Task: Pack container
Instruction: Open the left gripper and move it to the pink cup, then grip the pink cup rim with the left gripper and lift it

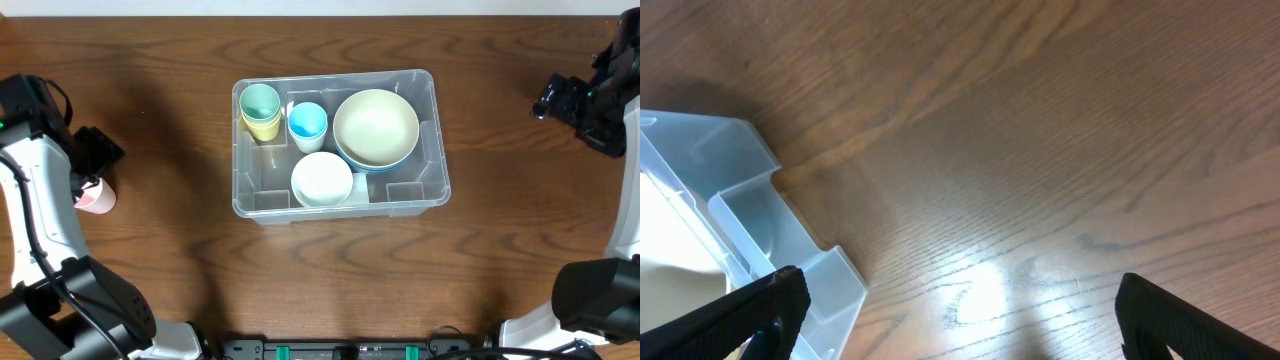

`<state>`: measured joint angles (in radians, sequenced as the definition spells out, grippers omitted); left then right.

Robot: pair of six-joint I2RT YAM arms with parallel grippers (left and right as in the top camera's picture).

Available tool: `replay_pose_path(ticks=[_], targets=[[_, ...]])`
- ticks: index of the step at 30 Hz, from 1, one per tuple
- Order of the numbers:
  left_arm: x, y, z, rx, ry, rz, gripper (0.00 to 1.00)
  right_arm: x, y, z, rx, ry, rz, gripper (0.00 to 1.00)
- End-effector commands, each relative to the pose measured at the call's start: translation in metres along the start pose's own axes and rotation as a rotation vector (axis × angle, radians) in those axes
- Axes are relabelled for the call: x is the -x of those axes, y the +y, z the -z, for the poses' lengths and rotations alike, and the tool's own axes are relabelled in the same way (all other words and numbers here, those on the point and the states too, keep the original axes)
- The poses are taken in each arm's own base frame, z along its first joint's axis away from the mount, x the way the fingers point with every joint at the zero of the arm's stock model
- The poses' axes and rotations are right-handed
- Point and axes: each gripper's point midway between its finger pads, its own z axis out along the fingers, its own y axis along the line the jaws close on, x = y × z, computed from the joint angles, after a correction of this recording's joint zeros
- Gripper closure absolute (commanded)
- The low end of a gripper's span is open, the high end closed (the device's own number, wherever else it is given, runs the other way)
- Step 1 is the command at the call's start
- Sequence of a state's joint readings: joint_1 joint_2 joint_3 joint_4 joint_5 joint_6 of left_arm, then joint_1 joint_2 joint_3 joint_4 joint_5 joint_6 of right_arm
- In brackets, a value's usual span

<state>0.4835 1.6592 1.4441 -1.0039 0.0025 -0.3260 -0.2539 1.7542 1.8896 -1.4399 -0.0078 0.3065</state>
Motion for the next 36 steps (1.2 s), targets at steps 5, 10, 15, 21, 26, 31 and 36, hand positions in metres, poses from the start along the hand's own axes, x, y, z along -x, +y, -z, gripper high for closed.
replay_pose_path(ticks=[5, 10, 15, 21, 26, 31, 36], targets=[[0.007, -0.001, -0.019, -0.003, -0.024, 0.026, 0.21, 0.002, 0.0, 0.005, 0.005, -0.017, -0.012, 0.01], [0.014, -0.002, -0.035, 0.014, -0.027, 0.026, 0.21, 0.002, 0.0, 0.005, 0.005, -0.016, -0.012, 0.01], [0.015, 0.0, -0.056, 0.045, -0.004, 0.027, 0.21, 0.002, 0.0, 0.005, 0.005, -0.016, -0.012, 0.01], [0.011, 0.001, -0.073, 0.063, 0.034, 0.024, 0.25, 0.002, 0.0, 0.005, 0.005, -0.016, -0.012, 0.01], [0.007, 0.002, -0.084, 0.074, 0.059, 0.022, 0.41, 0.002, 0.0, 0.005, 0.005, -0.016, -0.012, 0.01], [0.006, 0.002, -0.091, 0.079, 0.071, 0.021, 0.45, 0.002, 0.0, 0.005, 0.005, -0.016, -0.012, 0.01], [0.008, 0.002, -0.092, 0.077, 0.064, 0.021, 0.59, 0.002, 0.0, 0.005, 0.005, -0.016, -0.012, 0.01]])
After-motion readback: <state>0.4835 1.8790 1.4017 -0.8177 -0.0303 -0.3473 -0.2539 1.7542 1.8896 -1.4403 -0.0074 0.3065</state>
